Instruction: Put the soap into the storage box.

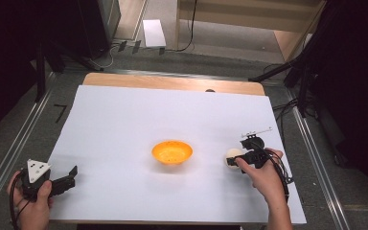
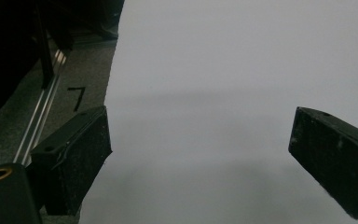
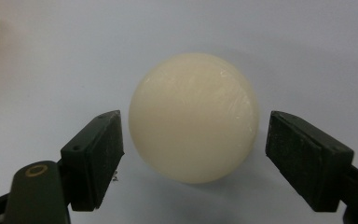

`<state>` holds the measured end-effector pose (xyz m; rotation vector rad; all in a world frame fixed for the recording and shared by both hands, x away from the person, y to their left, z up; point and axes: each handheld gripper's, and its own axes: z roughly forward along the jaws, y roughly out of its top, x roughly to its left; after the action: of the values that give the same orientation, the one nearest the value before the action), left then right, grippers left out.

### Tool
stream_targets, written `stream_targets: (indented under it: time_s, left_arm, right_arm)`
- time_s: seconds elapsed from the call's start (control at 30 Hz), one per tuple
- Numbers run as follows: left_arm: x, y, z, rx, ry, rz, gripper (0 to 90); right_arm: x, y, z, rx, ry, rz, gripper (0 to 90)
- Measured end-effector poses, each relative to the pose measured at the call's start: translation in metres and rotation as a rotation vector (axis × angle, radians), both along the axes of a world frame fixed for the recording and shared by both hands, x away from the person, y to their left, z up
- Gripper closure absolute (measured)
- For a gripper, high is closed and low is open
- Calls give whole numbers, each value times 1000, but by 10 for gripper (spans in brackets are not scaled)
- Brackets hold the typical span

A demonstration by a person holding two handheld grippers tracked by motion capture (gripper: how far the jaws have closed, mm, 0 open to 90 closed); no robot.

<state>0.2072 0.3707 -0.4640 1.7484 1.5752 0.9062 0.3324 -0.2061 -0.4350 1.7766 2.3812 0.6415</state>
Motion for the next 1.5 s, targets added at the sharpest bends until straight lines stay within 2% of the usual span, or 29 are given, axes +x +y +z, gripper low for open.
stream_targets:
  time_s: [0.13, 0.47, 0.67, 1.03, 1.27, 1.5]
  left_arm:
    - [0, 0, 0, -1, 0, 0, 62]
    - [0, 0, 0, -2, 0, 0, 62]
    - [0, 0, 0, -2, 0, 0, 62]
    - [0, 0, 0, 0, -1, 0, 62]
    - [0, 0, 0, -2, 0, 0, 62]
    - [0, 0, 0, -2, -1, -1, 62]
  right_arm:
    - [2, 3, -2, 3, 8, -14, 246]
    - [8, 8, -8, -28, 17, -20, 241]
    - [10, 9, -10, -21, 28, -31, 242]
    - [11, 7, -10, -8, 32, -13, 244]
    - [12, 10, -8, -10, 10, -13, 250]
    - [10, 15, 0, -17, -5, 18, 250]
